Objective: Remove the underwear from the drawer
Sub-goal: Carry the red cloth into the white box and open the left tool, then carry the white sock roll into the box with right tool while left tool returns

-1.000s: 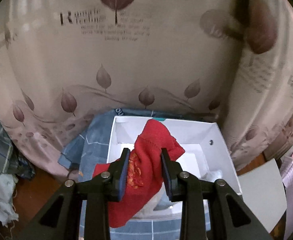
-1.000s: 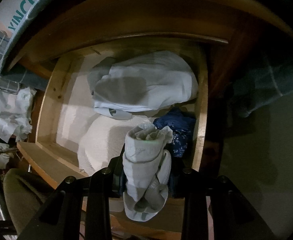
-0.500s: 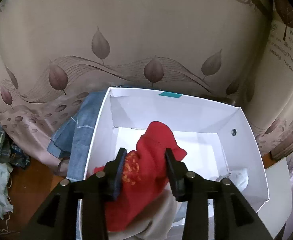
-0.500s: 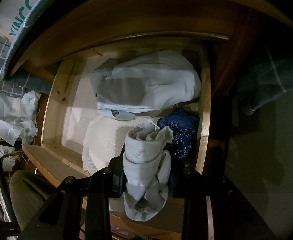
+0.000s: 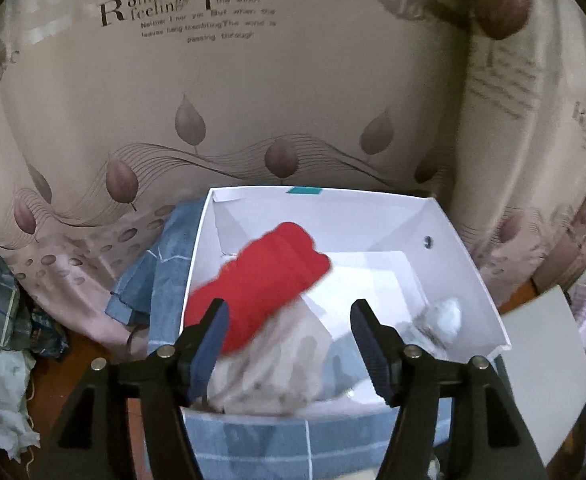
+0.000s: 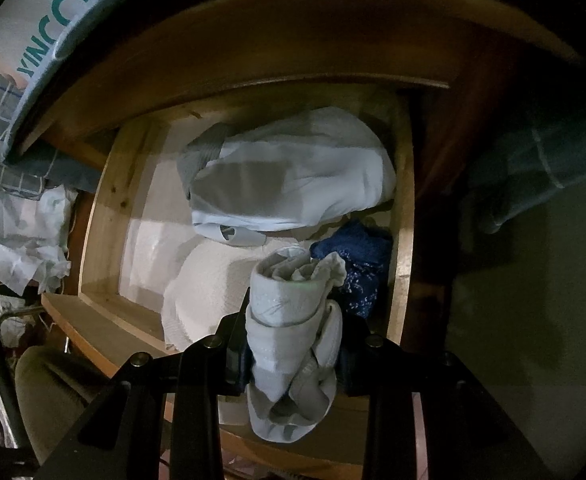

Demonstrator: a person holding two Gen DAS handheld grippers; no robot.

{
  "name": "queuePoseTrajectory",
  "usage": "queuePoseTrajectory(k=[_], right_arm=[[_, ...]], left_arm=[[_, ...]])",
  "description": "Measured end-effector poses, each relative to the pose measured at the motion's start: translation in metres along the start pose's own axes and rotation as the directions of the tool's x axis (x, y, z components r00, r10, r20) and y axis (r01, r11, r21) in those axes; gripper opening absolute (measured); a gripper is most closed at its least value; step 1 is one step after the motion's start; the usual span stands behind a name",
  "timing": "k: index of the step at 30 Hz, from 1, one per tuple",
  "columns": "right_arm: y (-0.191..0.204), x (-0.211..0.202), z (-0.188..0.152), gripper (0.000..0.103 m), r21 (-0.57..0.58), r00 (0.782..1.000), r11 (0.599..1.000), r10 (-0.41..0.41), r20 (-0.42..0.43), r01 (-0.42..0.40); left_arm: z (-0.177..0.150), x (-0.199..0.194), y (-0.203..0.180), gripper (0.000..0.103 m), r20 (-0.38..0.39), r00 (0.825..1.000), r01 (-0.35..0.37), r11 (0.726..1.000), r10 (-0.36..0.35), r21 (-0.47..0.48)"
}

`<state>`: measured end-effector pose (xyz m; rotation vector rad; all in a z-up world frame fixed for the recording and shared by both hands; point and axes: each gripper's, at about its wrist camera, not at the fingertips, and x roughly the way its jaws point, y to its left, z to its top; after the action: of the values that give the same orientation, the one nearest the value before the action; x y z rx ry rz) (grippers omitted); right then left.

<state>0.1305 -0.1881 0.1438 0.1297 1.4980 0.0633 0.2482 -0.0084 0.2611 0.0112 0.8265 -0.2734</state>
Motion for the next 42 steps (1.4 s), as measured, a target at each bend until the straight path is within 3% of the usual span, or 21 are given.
queuePoseTrajectory(k=[9, 13, 16, 21, 27, 31, 35, 42], right_arm=[[-0.006, -0.015, -0.002, 0.03, 0.035, 0.997, 0.999, 0.003, 0.076, -0.006], [-0.015, -0.019, -0.001, 0.03, 0.085, 0.996, 0.996, 0.015, 0.085, -0.022], [-0.013, -0.022, 0.002, 0.03, 0.081, 0.996, 0.997, 0.01, 0.09, -0.018], [0.0, -0.036, 0.008, 0.03, 0.024, 0.996, 1.0, -0.005, 0.092, 0.003], [0.021, -0.065, 0.014, 0.03, -0.056, 0.995, 0.998, -0.015, 0.103, 0.02], [0.043, -0.104, 0.023, 0.03, -0.124, 0.99, 0.992, -0.007, 0.141, 0.025], [0.066, -0.156, 0.04, 0.03, -0.174, 0.977, 0.985, 0.027, 0.213, 0.01], [0.105, -0.238, 0.093, 0.03, -0.225, 0.922, 0.974, 0.075, 0.38, 0.014]], left_arm=[[-0.055, -0.046, 0.014, 0.068, 0.027, 1.0, 0.009, 1.0, -0.009, -0.001], [-0.097, -0.049, 0.025, 0.068, 0.024, 0.998, -0.052, 0.999, 0.052, 0.008], [-0.137, -0.039, 0.032, 0.068, -0.002, 0.995, -0.099, 0.995, 0.099, 0.011], [-0.19, -0.009, 0.042, 0.068, -0.096, 0.992, -0.084, 0.994, 0.078, -0.067], [-0.233, 0.023, 0.041, 0.068, -0.131, 0.989, -0.091, 0.984, 0.071, -0.151], [-0.252, 0.034, 0.031, 0.068, -0.131, 0.987, -0.109, 0.982, 0.09, -0.153], [-0.263, 0.037, 0.022, 0.068, -0.106, 0.988, -0.126, 0.985, 0.114, -0.116], [-0.276, 0.034, 0.026, 0.068, -0.068, 0.987, -0.152, 0.981, 0.144, -0.121]])
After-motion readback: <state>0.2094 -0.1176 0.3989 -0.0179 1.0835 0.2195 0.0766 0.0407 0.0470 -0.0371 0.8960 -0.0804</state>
